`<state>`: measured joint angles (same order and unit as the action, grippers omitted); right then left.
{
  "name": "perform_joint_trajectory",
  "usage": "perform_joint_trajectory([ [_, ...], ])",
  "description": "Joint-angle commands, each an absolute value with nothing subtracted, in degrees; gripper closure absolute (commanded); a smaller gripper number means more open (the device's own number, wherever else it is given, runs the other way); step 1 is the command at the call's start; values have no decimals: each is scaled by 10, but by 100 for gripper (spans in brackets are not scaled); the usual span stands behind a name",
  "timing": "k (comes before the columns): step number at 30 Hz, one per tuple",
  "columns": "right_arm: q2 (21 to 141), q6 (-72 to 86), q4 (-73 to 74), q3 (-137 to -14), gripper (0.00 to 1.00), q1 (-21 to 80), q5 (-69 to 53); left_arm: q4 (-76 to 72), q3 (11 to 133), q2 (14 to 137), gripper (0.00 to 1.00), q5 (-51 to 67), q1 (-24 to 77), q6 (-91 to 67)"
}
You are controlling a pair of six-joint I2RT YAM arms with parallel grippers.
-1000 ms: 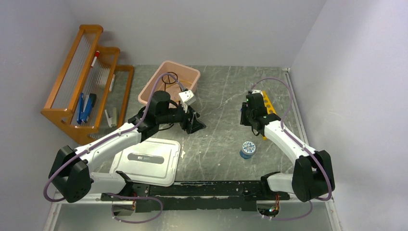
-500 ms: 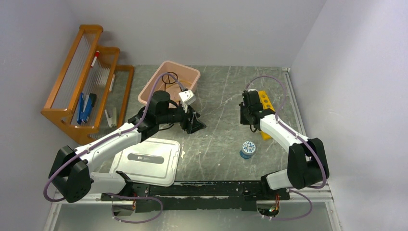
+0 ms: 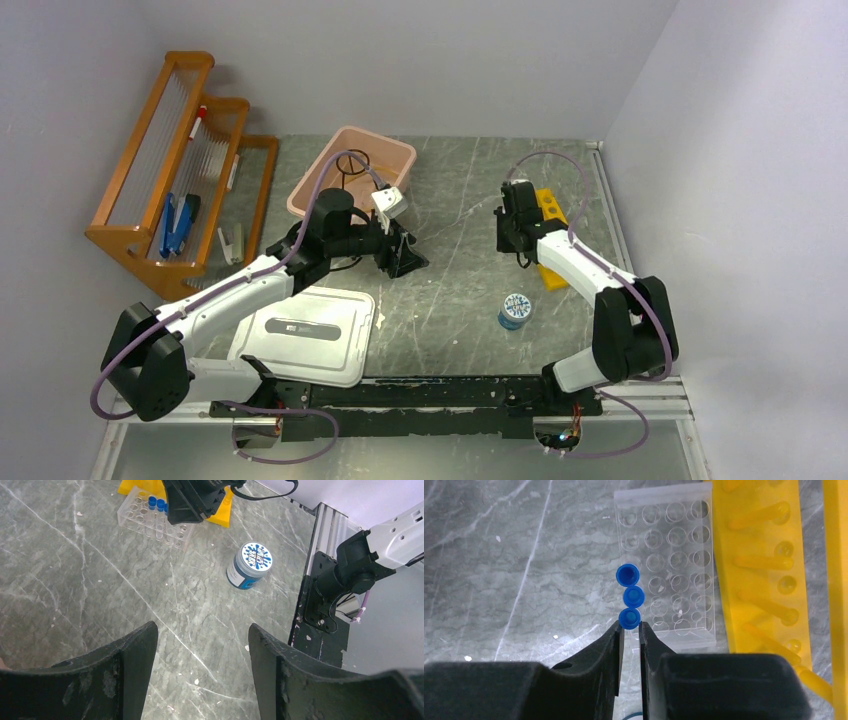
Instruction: Organize the chemistry lab equipment
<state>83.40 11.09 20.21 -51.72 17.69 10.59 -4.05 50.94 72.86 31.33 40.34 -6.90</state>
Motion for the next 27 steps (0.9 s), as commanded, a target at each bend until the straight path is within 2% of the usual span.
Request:
perform_joint_trajectory([
  [1, 836, 111, 204, -543, 79, 172, 104, -55, 514, 722, 29, 323, 405, -67],
  [6, 799, 134, 248, -551, 75, 173, 75, -47, 518, 719, 29, 312, 405, -69],
  [15, 714, 162, 285, -546, 60, 172, 64, -50, 525, 716, 29, 274, 405, -84],
  [20, 731, 159, 261, -547, 47, 173, 89, -49, 527, 719, 28, 272, 405, -93],
  [27, 790, 173, 226, -568, 44, 173, 125, -42, 526, 717, 28, 266, 405, -98],
])
